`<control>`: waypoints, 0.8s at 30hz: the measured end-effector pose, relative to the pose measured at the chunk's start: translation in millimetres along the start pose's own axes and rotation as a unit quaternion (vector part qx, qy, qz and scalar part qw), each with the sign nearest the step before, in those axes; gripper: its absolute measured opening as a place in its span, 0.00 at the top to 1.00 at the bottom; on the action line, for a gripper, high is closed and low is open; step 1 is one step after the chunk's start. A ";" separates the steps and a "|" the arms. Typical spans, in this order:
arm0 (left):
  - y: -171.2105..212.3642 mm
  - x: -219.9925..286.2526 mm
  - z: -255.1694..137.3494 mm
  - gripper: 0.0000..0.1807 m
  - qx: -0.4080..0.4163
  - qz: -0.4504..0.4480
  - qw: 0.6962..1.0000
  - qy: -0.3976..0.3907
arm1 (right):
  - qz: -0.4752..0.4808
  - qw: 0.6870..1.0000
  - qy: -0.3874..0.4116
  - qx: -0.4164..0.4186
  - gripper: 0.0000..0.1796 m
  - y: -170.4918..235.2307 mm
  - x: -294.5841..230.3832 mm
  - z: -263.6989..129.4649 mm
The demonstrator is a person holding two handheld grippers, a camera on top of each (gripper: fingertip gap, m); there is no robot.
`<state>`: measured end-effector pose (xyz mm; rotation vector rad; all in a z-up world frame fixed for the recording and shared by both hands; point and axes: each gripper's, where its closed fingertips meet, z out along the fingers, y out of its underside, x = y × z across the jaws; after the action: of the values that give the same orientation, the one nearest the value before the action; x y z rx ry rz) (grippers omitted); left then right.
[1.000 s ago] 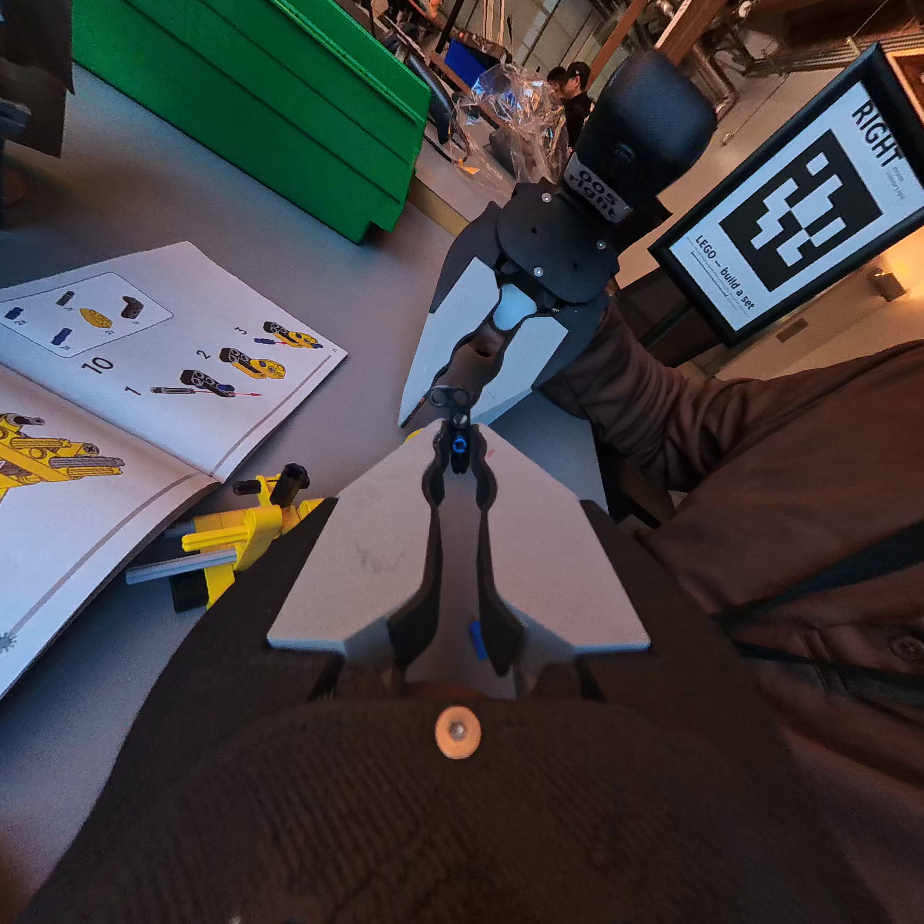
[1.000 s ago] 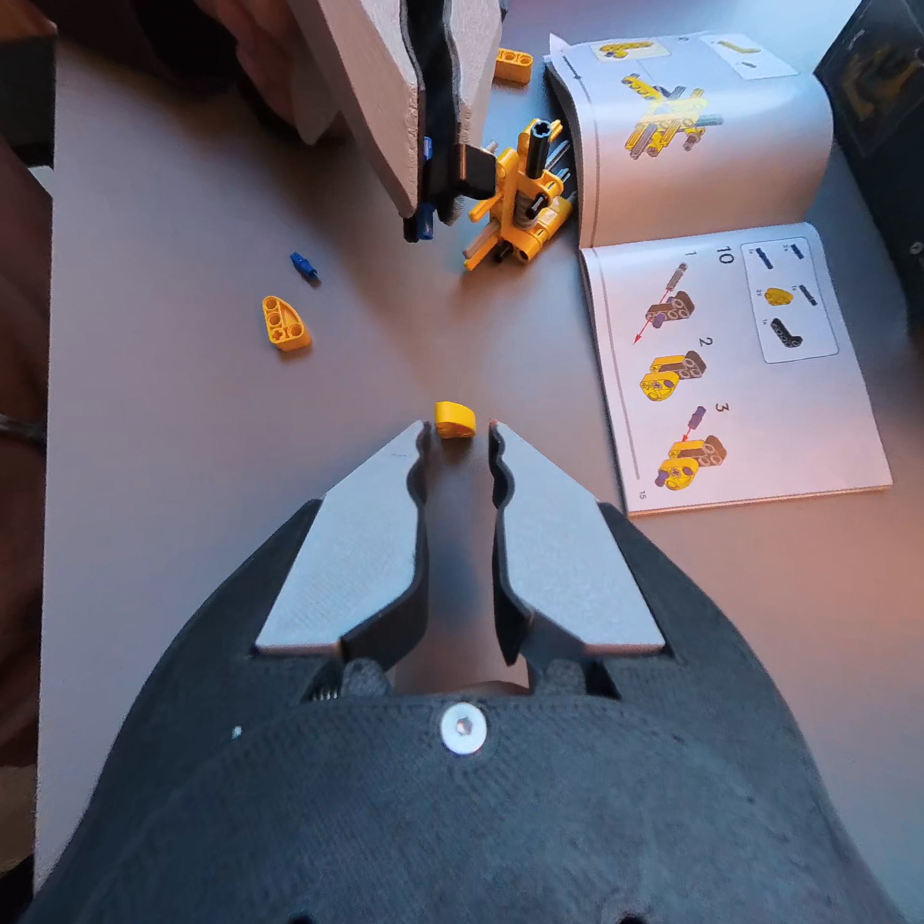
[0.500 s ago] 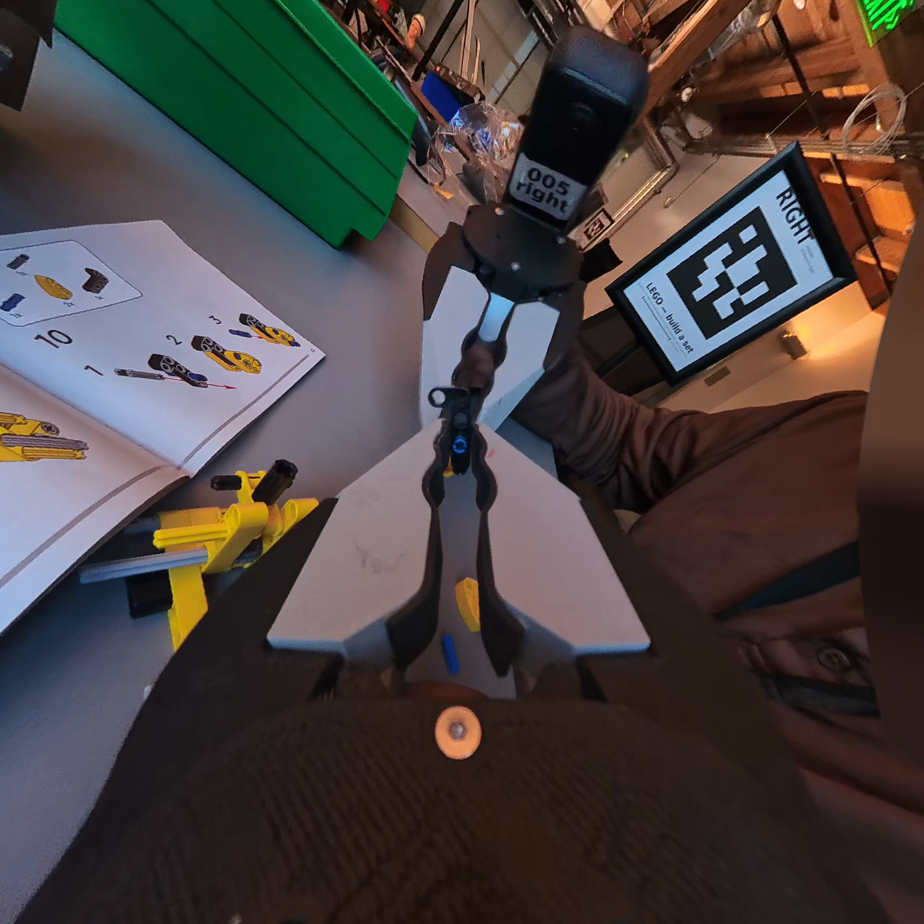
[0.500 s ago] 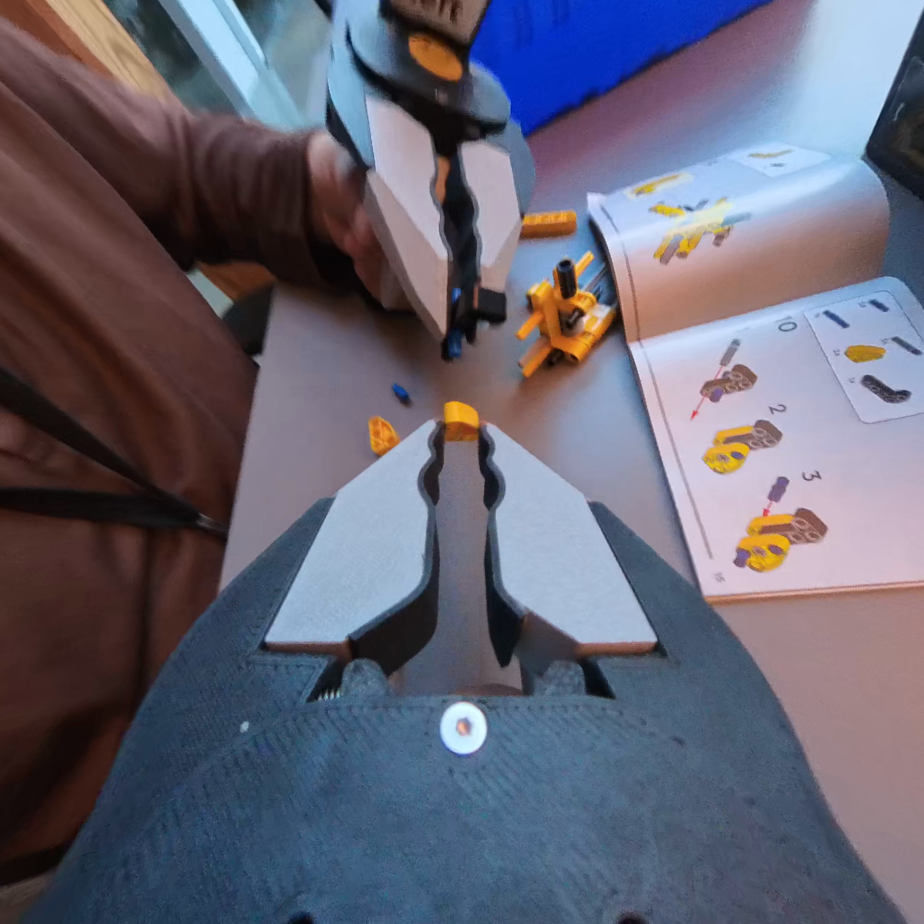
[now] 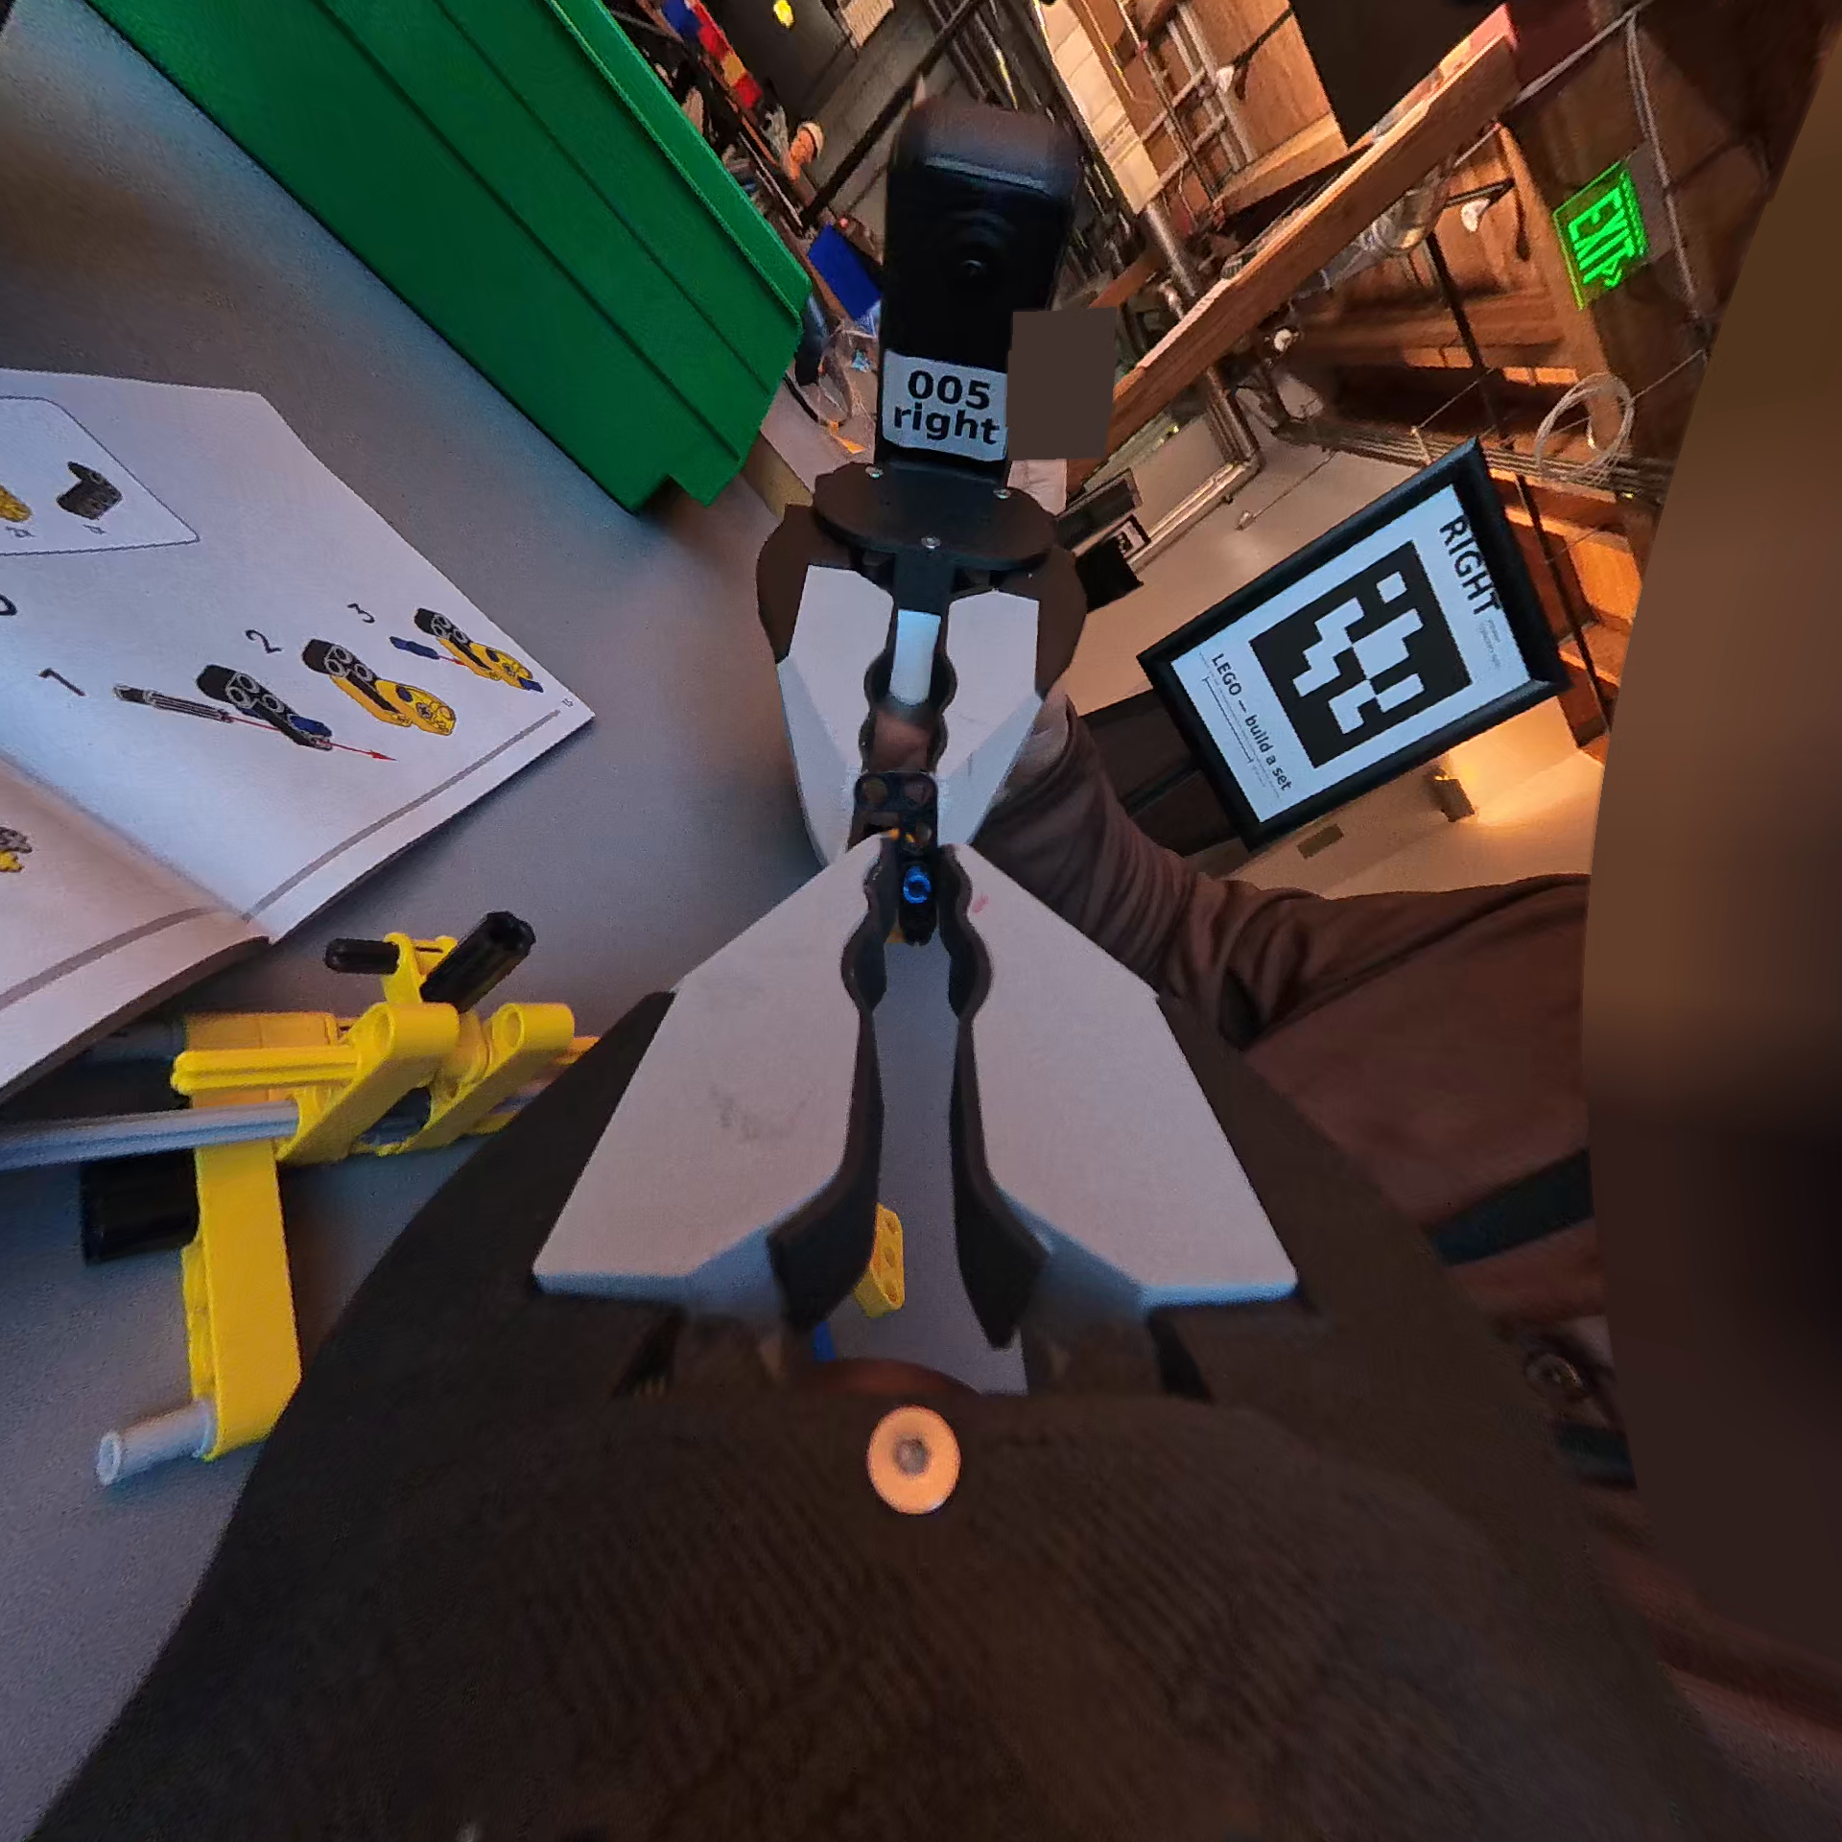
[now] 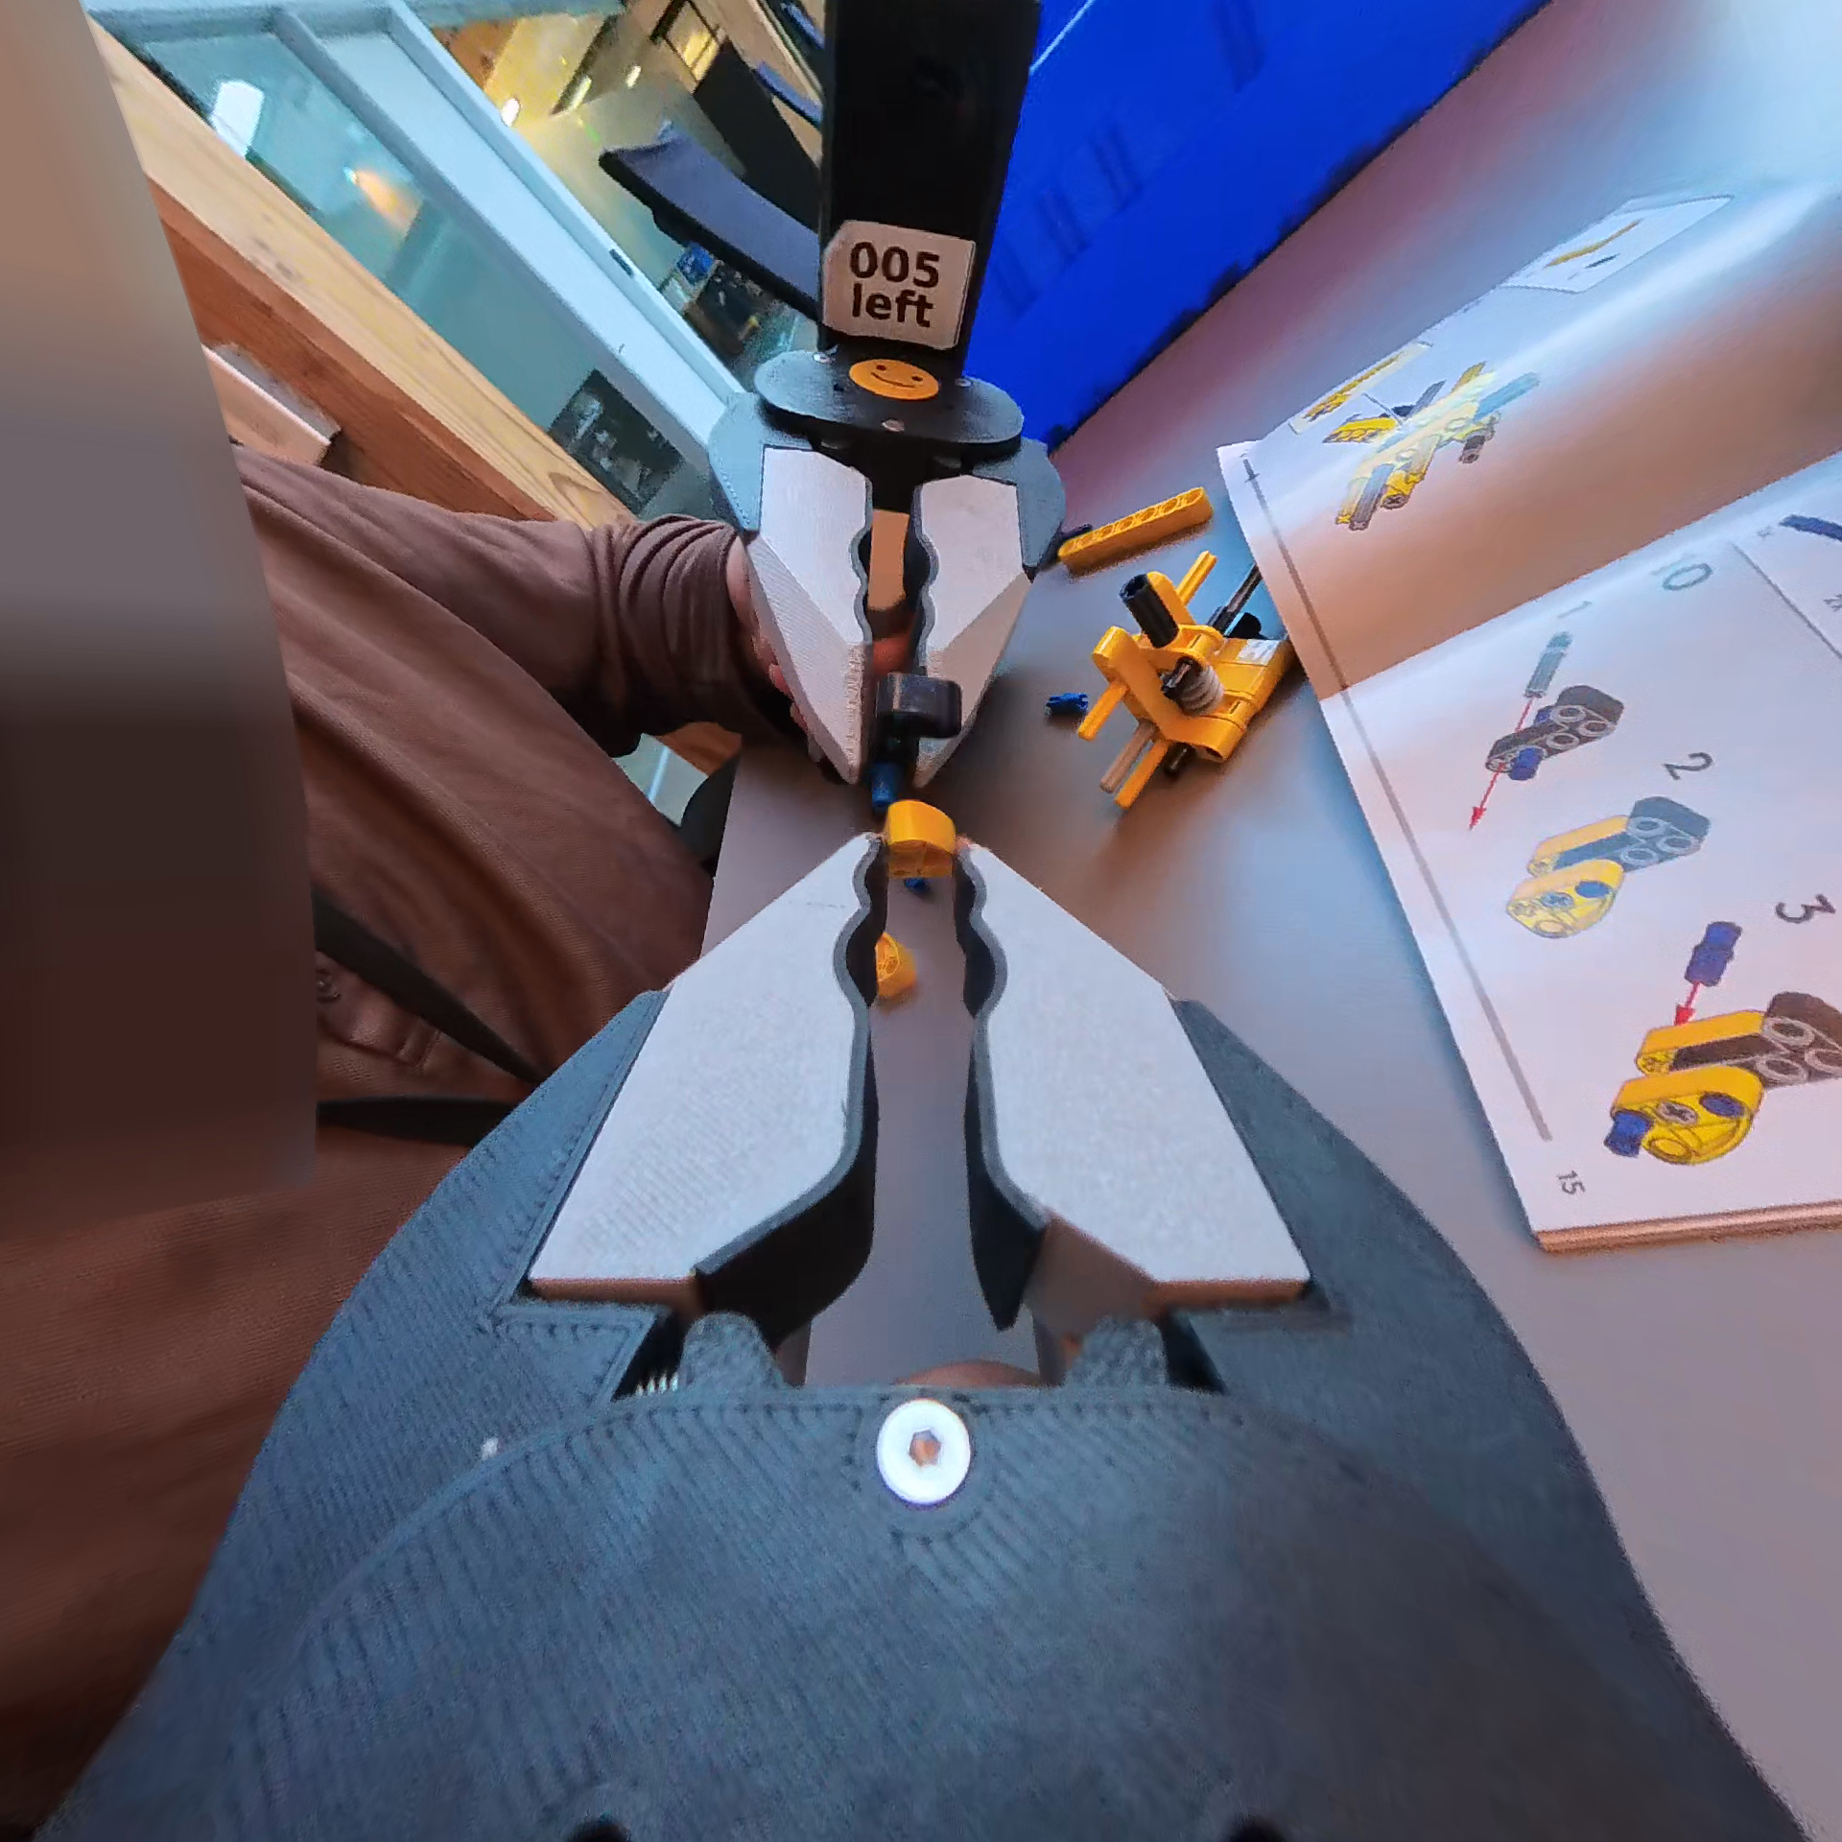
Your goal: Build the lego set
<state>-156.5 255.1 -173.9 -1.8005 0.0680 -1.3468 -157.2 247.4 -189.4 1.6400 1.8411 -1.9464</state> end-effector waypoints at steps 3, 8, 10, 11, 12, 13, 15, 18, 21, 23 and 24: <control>-0.9 -1.3 0.4 0.97 0.007 -0.002 1.000 -0.008 | 0.002 1.000 -0.014 0.003 0.95 -0.6 -2.9 2.3; -3.3 -2.4 -1.6 0.97 0.017 -0.019 1.000 -0.005 | 0.007 1.000 -0.009 0.016 0.95 -3.6 2.1 -2.3; -5.0 -3.4 -2.5 0.97 0.022 -0.023 0.999 -0.006 | 0.009 1.000 -0.011 0.025 0.95 -6.4 2.0 -4.7; -5.0 -3.8 -2.5 0.97 0.022 -0.023 0.999 -0.008 | 0.009 1.000 -0.012 0.028 0.95 -7.1 1.8 -5.0; -4.8 -3.9 -2.1 0.97 0.022 -0.020 1.000 -0.010 | 0.008 1.000 -0.012 0.027 0.95 -7.0 1.6 -4.7; -4.0 -3.4 -1.6 0.97 0.020 -0.019 1.000 -0.009 | 0.006 1.000 -0.011 0.026 0.95 -6.7 1.8 -4.0; -2.9 -2.6 -0.4 0.97 0.019 -0.020 1.000 -0.008 | 0.006 1.000 -0.010 0.025 0.95 -6.4 2.3 -2.9; -3.0 -4.1 -0.4 0.97 0.020 -0.020 1.000 -0.014 | 0.011 0.999 -0.013 0.031 0.95 -7.5 3.1 -3.4; -3.4 -5.1 -0.3 0.97 0.023 -0.016 0.999 -0.021 | 0.014 0.999 -0.018 0.038 0.95 -9.2 2.6 -4.3; -4.3 -5.5 -0.6 0.97 0.026 -0.017 0.999 -0.022 | 0.013 0.999 -0.015 0.040 0.95 -10.1 3.3 -3.7; -5.4 -5.8 -1.1 0.97 0.031 -0.018 0.999 -0.022 | 0.014 0.999 -0.014 0.044 0.95 -11.3 3.9 -3.5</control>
<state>-162.1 260.8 -174.7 -1.7870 -0.0296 -1.3199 -163.6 255.8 -182.9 1.6433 1.7383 -2.0560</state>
